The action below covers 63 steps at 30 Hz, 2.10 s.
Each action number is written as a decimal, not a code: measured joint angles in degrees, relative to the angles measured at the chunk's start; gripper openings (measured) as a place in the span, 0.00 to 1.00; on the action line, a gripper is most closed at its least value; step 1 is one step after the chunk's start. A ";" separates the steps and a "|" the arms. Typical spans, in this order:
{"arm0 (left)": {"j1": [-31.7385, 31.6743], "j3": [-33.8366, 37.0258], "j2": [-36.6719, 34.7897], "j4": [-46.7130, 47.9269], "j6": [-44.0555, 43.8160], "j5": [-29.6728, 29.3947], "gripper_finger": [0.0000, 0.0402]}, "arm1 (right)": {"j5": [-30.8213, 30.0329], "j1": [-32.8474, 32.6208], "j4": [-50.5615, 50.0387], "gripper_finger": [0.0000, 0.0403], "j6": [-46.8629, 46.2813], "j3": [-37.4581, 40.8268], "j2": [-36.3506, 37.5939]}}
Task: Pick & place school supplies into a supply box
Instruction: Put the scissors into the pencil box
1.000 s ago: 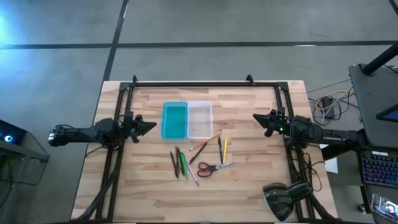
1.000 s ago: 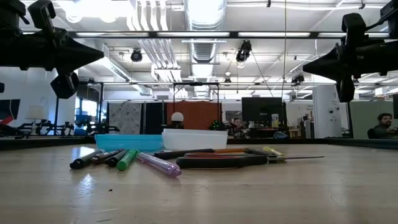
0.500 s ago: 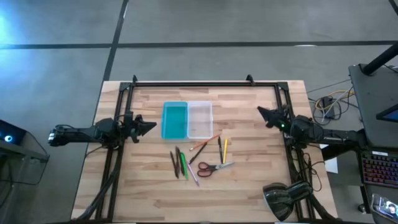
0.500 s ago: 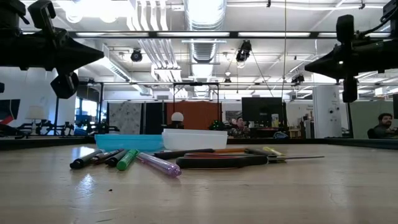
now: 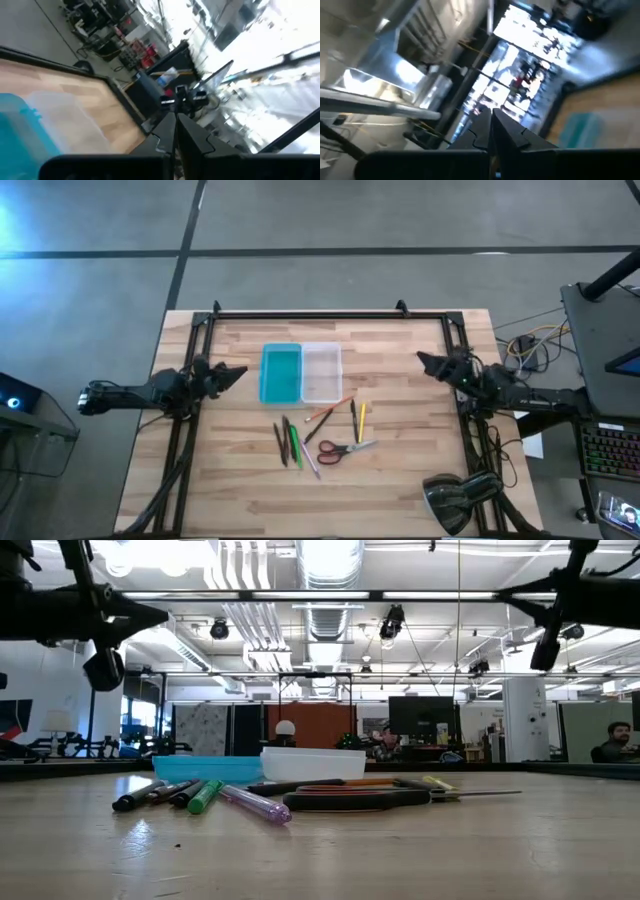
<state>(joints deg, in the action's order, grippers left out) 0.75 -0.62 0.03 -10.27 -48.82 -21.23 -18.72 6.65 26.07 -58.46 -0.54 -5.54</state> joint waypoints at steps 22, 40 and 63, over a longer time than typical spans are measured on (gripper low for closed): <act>0.08 -0.01 2.03 -5.12 -6.63 -0.86 0.00 | 8.82 0.01 -12.70 0.02 5.52 -25.32 -43.79; 0.09 0.00 5.25 -0.60 -5.83 11.36 0.00 | 17.07 -10.85 -58.99 0.36 31.58 -59.07 -77.08; 0.09 0.00 5.35 7.49 2.62 12.82 0.00 | 14.42 -24.16 -62.18 0.56 46.90 -84.41 -110.54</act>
<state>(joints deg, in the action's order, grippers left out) 0.84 -0.61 5.39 -2.78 -46.19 -8.40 -4.30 -17.51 -36.11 -11.56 -84.94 -116.08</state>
